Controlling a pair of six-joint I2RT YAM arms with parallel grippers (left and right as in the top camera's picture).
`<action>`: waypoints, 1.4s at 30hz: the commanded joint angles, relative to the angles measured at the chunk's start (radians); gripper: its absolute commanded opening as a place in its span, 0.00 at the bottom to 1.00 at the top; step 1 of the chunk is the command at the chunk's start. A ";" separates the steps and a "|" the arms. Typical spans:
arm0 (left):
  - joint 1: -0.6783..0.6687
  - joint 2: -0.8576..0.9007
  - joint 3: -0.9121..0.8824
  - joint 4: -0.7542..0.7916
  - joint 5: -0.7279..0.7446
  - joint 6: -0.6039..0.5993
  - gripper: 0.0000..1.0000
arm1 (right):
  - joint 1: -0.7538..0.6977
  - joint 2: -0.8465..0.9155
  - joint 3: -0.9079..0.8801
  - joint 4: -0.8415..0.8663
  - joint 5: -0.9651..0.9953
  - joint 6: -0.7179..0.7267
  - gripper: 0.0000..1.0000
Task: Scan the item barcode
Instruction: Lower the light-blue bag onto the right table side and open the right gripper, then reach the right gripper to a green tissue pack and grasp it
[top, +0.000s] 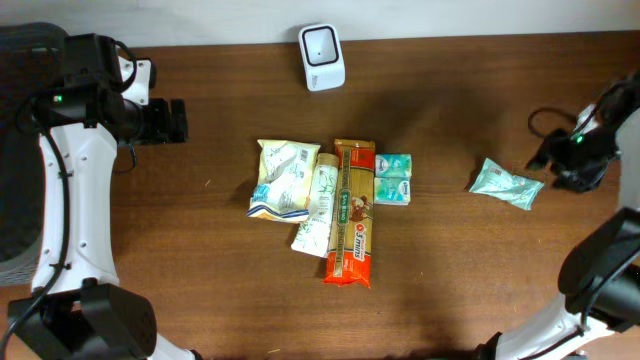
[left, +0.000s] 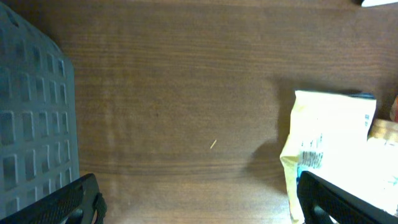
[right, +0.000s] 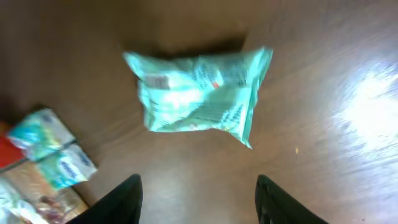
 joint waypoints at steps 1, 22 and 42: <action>0.002 -0.011 0.008 -0.001 0.011 -0.010 0.99 | 0.056 -0.078 0.097 -0.132 -0.101 -0.095 0.57; 0.002 -0.011 0.008 -0.001 0.011 -0.010 0.99 | 0.718 0.022 -0.378 0.566 -0.076 0.173 0.14; 0.002 -0.011 0.008 -0.001 0.011 -0.010 0.99 | 0.721 -0.035 -0.353 0.274 0.006 0.128 0.04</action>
